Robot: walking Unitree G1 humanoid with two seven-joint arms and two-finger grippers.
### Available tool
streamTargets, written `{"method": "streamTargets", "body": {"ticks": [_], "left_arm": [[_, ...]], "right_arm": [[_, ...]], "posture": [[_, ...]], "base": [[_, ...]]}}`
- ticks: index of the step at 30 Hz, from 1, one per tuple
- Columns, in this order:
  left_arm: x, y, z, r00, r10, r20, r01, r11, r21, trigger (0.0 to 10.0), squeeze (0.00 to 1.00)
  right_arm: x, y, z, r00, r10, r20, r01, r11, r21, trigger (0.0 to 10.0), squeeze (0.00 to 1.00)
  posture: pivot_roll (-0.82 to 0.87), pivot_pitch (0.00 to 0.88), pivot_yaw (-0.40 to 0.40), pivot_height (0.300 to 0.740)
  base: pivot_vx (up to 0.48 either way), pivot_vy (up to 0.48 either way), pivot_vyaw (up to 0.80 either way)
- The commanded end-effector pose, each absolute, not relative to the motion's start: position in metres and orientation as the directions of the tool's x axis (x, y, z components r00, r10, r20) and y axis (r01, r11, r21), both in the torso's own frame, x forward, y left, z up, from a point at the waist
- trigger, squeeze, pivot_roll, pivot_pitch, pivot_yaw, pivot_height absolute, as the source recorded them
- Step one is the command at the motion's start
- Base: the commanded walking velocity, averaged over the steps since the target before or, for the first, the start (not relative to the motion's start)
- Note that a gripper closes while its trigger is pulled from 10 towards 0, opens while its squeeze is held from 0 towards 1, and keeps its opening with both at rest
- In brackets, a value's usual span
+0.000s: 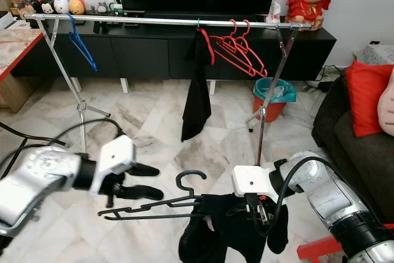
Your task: Hang hanger
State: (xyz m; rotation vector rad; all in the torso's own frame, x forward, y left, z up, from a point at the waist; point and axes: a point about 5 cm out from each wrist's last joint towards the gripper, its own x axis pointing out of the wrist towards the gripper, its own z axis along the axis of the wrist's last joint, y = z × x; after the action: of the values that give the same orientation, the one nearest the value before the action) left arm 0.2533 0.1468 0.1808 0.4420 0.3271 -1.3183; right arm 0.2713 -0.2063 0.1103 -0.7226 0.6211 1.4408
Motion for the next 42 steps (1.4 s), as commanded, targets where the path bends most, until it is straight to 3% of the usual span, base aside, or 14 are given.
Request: {"method": "streamTargets", "body": {"ticks": [1,2,5,6,7,10,17,19,28,30,35,38,40,42], "left_arm": [[0.257,0.158,0.191,0.284,-0.853,-0.438,0.959,0.243,0.148,10.0,1.0],[0.257,0.158,0.191,0.284,-0.853,-0.438,0.959,0.243,0.148,10.0,1.0],[0.283,0.184,0.204,0.588,-0.747,-0.31,0.808,0.521,0.277,10.0,1.0],[0.297,0.199,0.209,0.735,-0.634,-0.24,0.676,0.661,0.327,10.0,0.96],[0.304,0.21,0.212,0.82,-0.539,-0.194,0.572,0.751,0.33,10.0,0.0],[0.312,0.228,0.21,0.933,-0.337,-0.124,0.359,0.884,0.3,10.0,0.0],[0.313,0.238,0.191,0.995,-0.087,-0.051,0.095,0.977,0.191,10.0,0.0],[0.314,0.238,0.189,0.995,-0.081,-0.053,0.089,0.98,0.18,10.0,0.0],[0.307,0.189,0.155,0.908,-0.335,-0.252,0.367,0.925,0.094,10.0,0.0],[0.301,0.173,0.152,0.856,-0.439,-0.273,0.474,0.877,0.078,10.0,0.0],[0.295,0.154,0.154,0.785,-0.552,-0.281,0.587,0.808,0.053,10.0,0.0],[0.284,0.135,0.155,0.675,-0.683,-0.28,0.721,0.691,0.054,10.0,0.0],[0.28,0.131,0.154,0.642,-0.712,-0.285,0.751,0.658,0.048,10.0,0.0],[0.272,0.122,0.153,0.567,-0.772,-0.287,0.809,0.588,0.017,10.0,0.0]], "right_arm": [[0.277,-0.214,0.113,0.117,0.634,-0.764,-0.992,0.038,-0.12,0.0,0.0],[0.277,-0.214,0.113,0.117,0.634,-0.764,-0.992,0.038,-0.12,0.0,0.0],[0.287,-0.224,0.114,0.25,0.629,-0.736,-0.968,0.155,-0.197,0.0,0.0],[0.293,-0.228,0.115,0.33,0.618,-0.714,-0.944,0.225,-0.242,0.0,0.0],[0.298,-0.231,0.117,0.405,0.599,-0.69,-0.914,0.277,-0.297,0.0,0.0],[0.308,-0.238,0.117,0.531,0.543,-0.651,-0.844,0.406,-0.35,0.0,0.0],[0.316,-0.234,0.113,0.632,0.512,-0.582,-0.767,0.522,-0.373,0.0,0.0],[0.316,-0.233,0.112,0.634,0.512,-0.58,-0.765,0.525,-0.372,0.0,0.0],[0.342,-0.208,0.152,0.742,0.54,-0.398,-0.671,0.585,-0.456,0.0,0.0],[0.346,-0.2,0.166,0.736,0.571,-0.364,-0.675,0.572,-0.466,0.0,0.0],[0.347,-0.192,0.177,0.699,0.619,-0.359,-0.708,0.525,-0.473,0.0,0.0],[0.35,-0.191,0.183,0.692,0.613,-0.381,-0.712,0.491,-0.502,0.0,0.0],[0.35,-0.191,0.187,0.685,0.623,-0.378,-0.717,0.483,-0.503,0.0,0.0],[0.345,-0.19,0.199,0.623,0.669,-0.405,-0.761,0.4,-0.511,0.0,0.0]], "posture": [[0.12,0.0,-0.042,0.74],[0.12,0.0,-0.042,0.74],[0.12,0.0,-0.045,0.74],[0.12,0.0,-0.046,0.74],[0.12,0.0,-0.049,0.74],[0.12,0.0,-0.053,0.74],[0.12,0.0,-0.055,0.74],[0.12,0.0,-0.055,0.74],[0.11,0.0,-0.05,0.74],[0.11,0.0,-0.049,0.74],[0.11,0.0,-0.049,0.74],[0.11,0.0,-0.044,0.74],[0.1,0.0,-0.041,0.74],[0.1,0.0,-0.035,0.74]], "base": [[0.0,0.0,0.0],[0.0,0.0,0.0],[0.0,0.0,0.0],[0.0,0.0,0.0],[0.0,0.0,0.0],[0.0,0.0,0.0],[0.0,0.0,0.0],[0.0,0.0,0.0],[0.0,0.0,0.0],[0.0,0.0,0.0],[0.0,0.0,0.0],[0.0,0.0,0.0],[0.0,0.0,0.0],[0.0,0.0,0.0]]}}
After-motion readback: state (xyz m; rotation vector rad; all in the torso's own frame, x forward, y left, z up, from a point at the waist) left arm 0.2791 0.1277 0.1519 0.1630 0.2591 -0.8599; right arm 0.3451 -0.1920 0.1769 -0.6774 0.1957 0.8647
